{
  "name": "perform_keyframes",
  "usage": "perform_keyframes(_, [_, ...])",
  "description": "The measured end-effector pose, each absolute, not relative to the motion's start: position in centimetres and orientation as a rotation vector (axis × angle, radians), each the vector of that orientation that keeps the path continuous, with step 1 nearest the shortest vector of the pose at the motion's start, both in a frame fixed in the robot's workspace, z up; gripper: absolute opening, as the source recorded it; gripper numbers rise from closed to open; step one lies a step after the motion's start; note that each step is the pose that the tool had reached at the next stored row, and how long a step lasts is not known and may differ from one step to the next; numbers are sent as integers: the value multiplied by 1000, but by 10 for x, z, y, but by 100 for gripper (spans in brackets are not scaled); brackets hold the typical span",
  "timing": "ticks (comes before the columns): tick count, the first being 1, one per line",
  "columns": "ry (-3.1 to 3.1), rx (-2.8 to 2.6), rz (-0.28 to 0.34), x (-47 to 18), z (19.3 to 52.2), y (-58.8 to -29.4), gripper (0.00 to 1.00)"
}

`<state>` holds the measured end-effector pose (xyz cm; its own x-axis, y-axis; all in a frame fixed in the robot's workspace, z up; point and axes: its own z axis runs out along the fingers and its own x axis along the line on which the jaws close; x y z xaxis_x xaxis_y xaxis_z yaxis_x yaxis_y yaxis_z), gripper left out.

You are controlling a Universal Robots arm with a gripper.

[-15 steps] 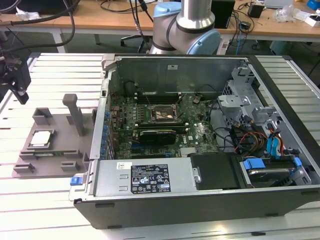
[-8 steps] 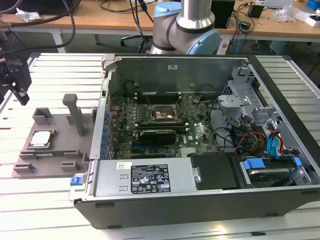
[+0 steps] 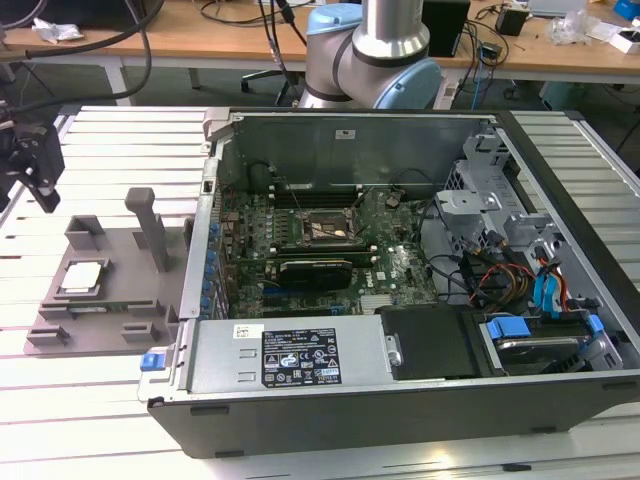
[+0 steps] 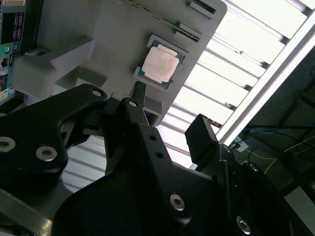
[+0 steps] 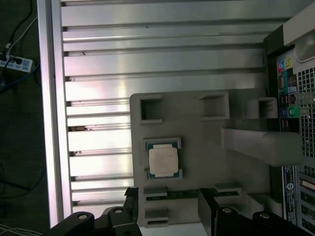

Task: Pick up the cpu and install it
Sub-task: 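Pick up the cpu and move it towards the insertion slot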

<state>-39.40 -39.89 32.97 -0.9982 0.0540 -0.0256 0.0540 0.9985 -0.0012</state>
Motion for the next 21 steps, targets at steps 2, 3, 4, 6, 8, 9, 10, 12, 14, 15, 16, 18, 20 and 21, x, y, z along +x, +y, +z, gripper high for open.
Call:
perform_keyframes(2, [3115, 84, -3, -394, 329, -399, 60])
perform_keyframes(3, [3115, 84, -3, -394, 329, -399, 60])
perform_keyframes(4, [3115, 84, -3, -394, 328, -399, 60])
perform_keyframes(6, [3115, 84, -3, -394, 327, -399, 60])
perform_keyframes(8, [3115, 84, -3, -394, 327, -399, 60])
perform_keyframes(9, [3115, 84, -3, -394, 326, -399, 60])
perform_keyframes(10, [3115, 84, -3, -394, 326, -399, 60])
perform_keyframes(12, [3115, 84, -3, -394, 325, -399, 60])
perform_keyframes(14, [3115, 84, -3, -394, 325, -399, 60])
perform_keyframes(15, [3115, 84, -3, -394, 324, -399, 60])
perform_keyframes(16, [3115, 84, -3, -394, 324, -399, 60])
perform_keyframes(18, [3115, 84, -3, -394, 324, -399, 60])
perform_keyframes(20, [3115, 84, -3, -394, 323, -399, 60])
perform_keyframes(21, [3115, 84, -3, -394, 323, -399, 60])
